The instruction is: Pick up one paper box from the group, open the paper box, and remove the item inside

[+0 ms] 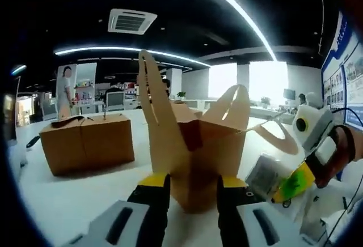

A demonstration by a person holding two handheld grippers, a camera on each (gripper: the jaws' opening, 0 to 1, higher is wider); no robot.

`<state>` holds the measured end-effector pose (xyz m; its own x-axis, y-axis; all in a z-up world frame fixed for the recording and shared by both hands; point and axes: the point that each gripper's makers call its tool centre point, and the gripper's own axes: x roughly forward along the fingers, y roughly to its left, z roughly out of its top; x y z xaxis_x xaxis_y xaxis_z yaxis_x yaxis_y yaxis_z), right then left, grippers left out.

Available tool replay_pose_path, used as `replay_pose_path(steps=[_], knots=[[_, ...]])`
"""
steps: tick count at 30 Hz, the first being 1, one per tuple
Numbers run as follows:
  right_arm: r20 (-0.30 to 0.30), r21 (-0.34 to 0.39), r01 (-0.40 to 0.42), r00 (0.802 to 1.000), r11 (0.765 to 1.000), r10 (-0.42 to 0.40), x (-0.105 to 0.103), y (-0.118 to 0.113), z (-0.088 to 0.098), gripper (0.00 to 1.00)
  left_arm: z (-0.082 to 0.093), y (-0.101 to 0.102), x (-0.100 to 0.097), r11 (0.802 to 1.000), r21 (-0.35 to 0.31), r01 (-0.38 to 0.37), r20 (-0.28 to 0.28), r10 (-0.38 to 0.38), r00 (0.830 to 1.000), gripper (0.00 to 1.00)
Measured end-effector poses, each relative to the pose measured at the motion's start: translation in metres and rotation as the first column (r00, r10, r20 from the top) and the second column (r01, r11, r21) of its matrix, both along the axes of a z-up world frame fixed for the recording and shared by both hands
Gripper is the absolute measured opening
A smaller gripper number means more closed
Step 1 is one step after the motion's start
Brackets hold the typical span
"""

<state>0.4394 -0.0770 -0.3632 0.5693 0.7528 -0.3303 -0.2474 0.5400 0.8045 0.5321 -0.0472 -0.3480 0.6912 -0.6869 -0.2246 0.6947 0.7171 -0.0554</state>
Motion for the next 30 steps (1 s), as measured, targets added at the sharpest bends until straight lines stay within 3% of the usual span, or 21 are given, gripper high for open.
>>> replay_pose_path(steps=[2,7,15,27,30], knots=[[-0.004,0.003,0.006,1.0,1.0,-0.006,0.003,-0.002,0.0,0.1,-0.001,0.0,0.005,0.999,-0.012,-0.034,-0.021,0.033,0.999,0.33],[-0.001,0.0,0.021,1.0,1.0,-0.021,0.008,-0.006,0.0,0.1,-0.001,-0.008,0.006,0.999,-0.027,-0.035,-0.023,0.034,0.999,0.33],[-0.001,-0.001,0.019,1.0,1.0,-0.019,0.01,-0.006,-0.002,0.1,0.006,0.007,0.003,0.998,-0.035,-0.044,-0.013,0.043,0.999,0.36],[0.046,-0.11,-0.014,0.999,0.994,0.019,0.004,-0.006,-0.01,0.17,0.019,0.014,-0.038,0.999,-0.02,0.028,0.047,-0.027,0.999,0.37],[0.032,-0.11,0.005,0.999,0.994,-0.002,0.007,-0.009,-0.012,0.17,0.02,0.01,-0.067,0.993,0.019,0.12,0.11,-0.122,0.986,0.4]])
